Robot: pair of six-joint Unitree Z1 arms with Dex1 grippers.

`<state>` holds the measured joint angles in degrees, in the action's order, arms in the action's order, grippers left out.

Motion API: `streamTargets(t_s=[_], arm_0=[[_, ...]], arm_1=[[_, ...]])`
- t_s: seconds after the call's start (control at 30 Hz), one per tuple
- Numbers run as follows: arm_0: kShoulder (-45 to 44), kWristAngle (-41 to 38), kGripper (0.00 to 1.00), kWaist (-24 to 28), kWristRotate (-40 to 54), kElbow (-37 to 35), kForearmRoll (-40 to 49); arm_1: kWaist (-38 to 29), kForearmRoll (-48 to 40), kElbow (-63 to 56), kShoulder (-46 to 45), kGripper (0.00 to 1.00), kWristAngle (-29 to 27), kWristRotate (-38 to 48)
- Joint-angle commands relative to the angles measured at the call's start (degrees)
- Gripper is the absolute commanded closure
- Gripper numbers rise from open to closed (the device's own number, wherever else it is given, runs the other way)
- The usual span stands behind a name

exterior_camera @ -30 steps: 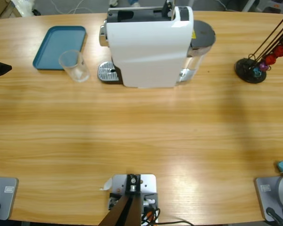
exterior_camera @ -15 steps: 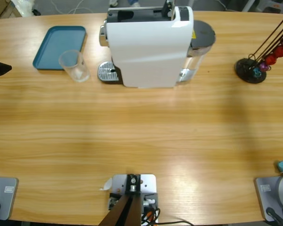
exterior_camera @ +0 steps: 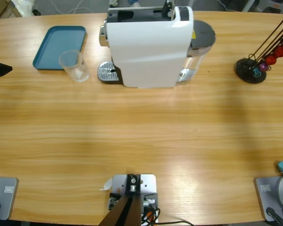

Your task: Pour coffee

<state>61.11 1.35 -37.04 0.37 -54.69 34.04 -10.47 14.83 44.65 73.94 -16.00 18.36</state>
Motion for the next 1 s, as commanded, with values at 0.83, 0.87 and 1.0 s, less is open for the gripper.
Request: streamTargets(t_s=[0.83,0.87,1.0], arm_0=[[-2.49,-0.73,0.284,0.39,0.75,2.66,-0.46],[-2.50,-0.73,0.283,0.39,0.77,2.66,-0.46],[-2.58,-0.73,0.283,0.39,0.77,2.66,-0.46]], arm_1=[[1.06,-1.76,0.34,4.10,0.532,0.34,-1.13],[1.06,-1.89,0.23,4.19,0.615,0.34,-1.13],[1.06,-2.54,-0.45,4.53,0.610,0.32,-1.13]])
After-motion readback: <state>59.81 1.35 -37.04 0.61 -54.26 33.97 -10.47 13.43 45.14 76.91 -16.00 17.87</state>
